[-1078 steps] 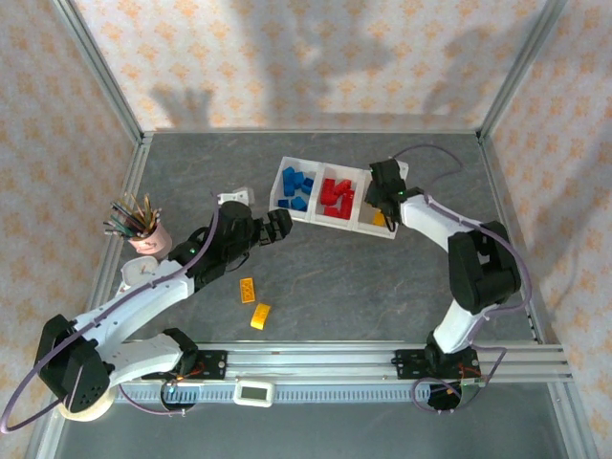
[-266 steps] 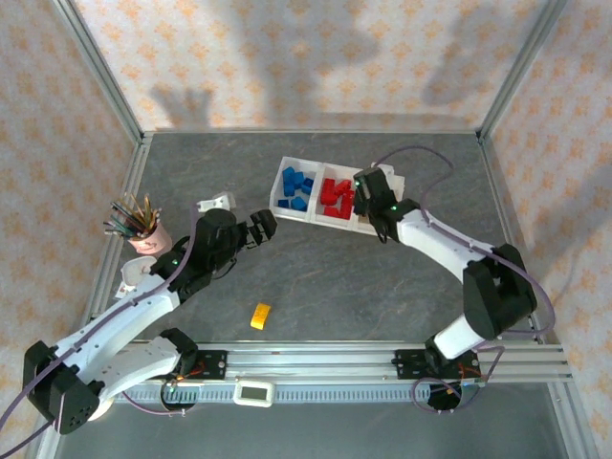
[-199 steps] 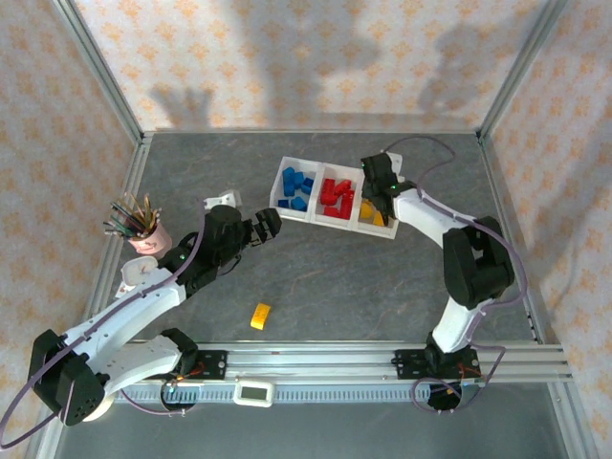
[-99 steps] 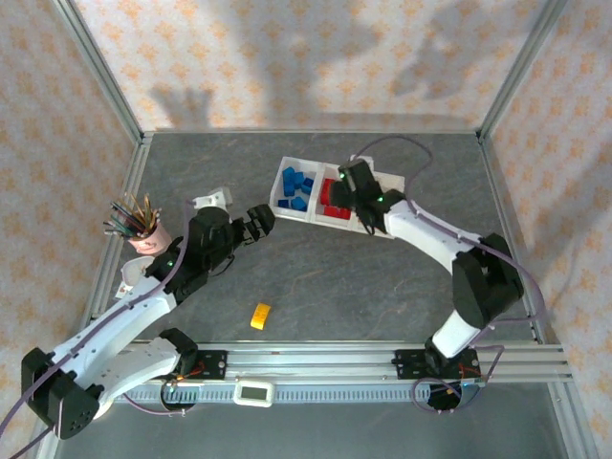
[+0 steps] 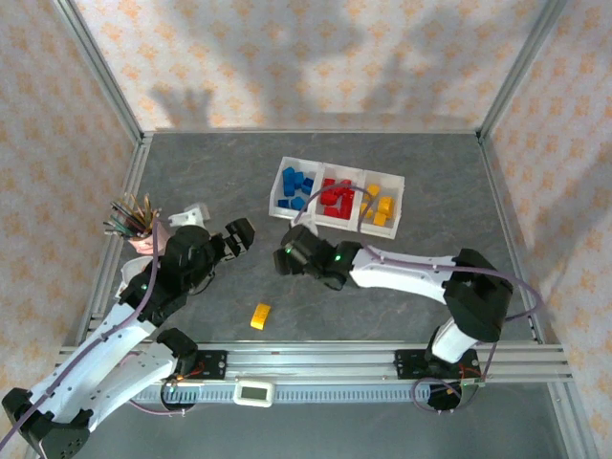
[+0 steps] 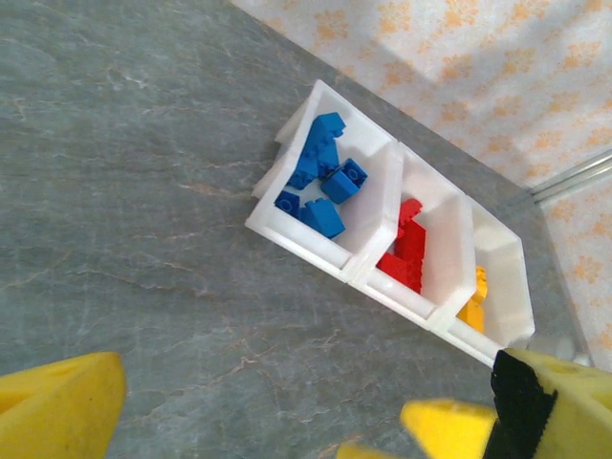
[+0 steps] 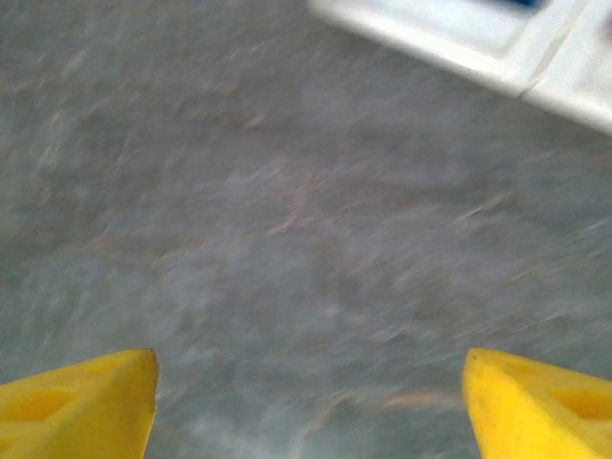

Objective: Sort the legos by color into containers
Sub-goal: Pick up the lego from the bottom-center of the table.

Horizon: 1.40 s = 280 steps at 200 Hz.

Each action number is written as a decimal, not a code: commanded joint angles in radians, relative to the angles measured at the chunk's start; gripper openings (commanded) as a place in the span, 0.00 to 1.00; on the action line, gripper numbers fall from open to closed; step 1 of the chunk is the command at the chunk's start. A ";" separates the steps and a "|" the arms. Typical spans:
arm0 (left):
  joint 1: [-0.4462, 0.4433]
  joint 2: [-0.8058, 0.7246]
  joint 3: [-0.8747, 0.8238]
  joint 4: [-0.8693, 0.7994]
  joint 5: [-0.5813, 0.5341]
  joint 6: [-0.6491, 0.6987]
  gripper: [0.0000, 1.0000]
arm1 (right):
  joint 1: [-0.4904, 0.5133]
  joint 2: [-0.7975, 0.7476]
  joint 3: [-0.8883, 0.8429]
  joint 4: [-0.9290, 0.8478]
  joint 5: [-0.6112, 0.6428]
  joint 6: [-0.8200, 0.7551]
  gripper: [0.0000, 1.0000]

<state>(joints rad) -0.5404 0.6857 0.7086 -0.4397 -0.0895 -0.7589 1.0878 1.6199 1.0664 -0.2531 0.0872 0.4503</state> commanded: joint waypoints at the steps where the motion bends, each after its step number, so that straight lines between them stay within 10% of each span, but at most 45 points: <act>1: 0.010 -0.034 -0.006 -0.100 -0.053 -0.012 0.99 | 0.078 0.066 0.039 0.000 0.054 0.097 0.85; 162: 0.010 -0.166 -0.014 -0.234 -0.121 -0.053 0.99 | 0.290 0.358 0.206 -0.167 0.060 0.181 0.96; 280: 0.010 -0.148 -0.032 -0.200 -0.107 -0.057 0.99 | 0.291 0.280 0.126 -0.237 0.065 0.229 0.62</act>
<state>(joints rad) -0.5404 0.5335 0.6914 -0.6468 -0.1917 -0.8112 1.3739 1.9263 1.2118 -0.4465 0.1349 0.6659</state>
